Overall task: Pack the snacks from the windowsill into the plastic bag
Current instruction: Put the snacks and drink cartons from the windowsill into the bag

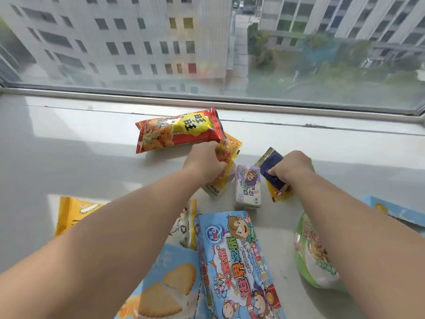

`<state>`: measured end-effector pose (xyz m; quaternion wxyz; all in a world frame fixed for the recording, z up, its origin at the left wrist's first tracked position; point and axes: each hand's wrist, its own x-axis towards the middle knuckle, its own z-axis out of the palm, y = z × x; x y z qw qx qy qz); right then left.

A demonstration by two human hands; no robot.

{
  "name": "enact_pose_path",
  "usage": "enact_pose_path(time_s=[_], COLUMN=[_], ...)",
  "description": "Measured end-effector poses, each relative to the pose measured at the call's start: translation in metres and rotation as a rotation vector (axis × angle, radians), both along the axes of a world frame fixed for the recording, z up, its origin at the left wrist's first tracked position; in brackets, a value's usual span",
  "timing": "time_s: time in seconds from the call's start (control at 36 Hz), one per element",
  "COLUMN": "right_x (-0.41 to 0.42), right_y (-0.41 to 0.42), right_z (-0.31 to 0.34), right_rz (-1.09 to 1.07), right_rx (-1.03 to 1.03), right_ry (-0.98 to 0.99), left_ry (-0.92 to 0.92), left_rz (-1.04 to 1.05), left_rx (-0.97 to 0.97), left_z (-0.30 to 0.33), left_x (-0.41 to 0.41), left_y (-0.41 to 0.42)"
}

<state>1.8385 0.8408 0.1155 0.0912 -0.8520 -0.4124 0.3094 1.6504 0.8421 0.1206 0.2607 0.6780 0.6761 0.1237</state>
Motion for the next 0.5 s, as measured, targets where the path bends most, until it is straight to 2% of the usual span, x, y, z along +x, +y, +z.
enact_pose_path(time_s=[0.08, 0.25, 0.33, 0.5], right_x=[0.008, 0.015, 0.017, 0.019], right_y=[-0.001, 0.001, 0.003, 0.006], right_z=[-0.005, -0.014, -0.015, -0.019], right_rz=[-0.040, -0.019, 0.040, 0.095], right_rx=[-0.033, -0.065, -0.077, -0.085], right_ry=[0.080, 0.134, 0.121, 0.097], left_ry=[-0.005, 0.438, 0.598, 0.700], left_rz=[-0.115, -0.473, -0.509, -0.497], left_rx=[0.015, -0.047, -0.143, -0.158], left_z=[0.001, -0.011, -0.019, -0.016], left_x=[0.011, 0.031, 0.030, 0.027], left_y=[0.021, 0.062, 0.075, 0.079])
